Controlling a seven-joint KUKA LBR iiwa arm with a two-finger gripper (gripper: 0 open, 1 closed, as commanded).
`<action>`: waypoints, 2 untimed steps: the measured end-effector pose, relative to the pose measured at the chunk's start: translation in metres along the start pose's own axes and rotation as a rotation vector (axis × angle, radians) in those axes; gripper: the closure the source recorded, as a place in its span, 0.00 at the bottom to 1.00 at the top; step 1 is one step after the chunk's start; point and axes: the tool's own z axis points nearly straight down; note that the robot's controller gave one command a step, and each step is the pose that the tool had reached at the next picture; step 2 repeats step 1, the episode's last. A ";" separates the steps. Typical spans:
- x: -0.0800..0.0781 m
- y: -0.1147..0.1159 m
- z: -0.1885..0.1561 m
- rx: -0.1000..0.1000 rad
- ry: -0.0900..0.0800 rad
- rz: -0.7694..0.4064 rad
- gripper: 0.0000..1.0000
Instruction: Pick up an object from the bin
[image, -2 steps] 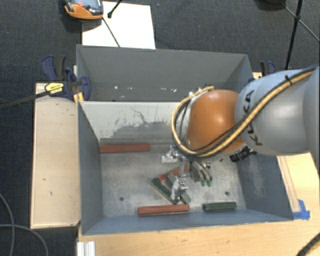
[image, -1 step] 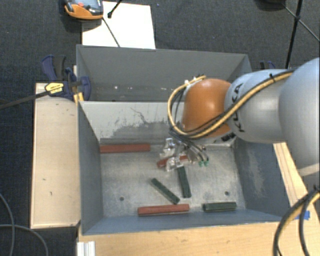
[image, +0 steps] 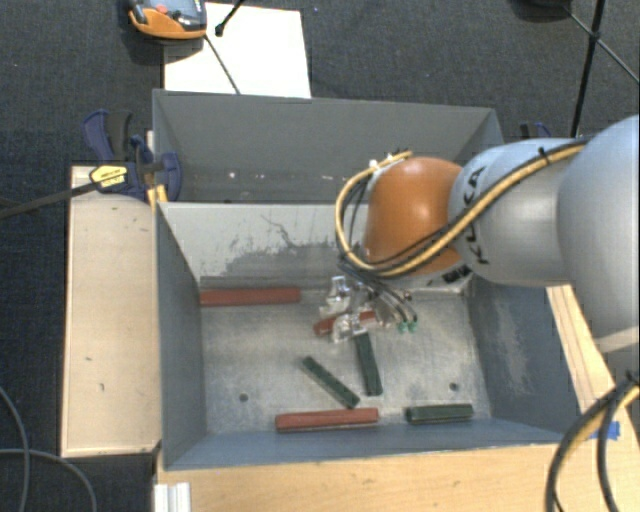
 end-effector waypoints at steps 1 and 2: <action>0.002 -0.005 -0.130 -0.001 0.013 -0.105 1.00; 0.002 -0.005 -0.130 -0.001 0.013 -0.105 1.00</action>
Offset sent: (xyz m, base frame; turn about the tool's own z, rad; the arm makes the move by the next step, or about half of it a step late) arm 0.0000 0.0000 0.0000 0.0000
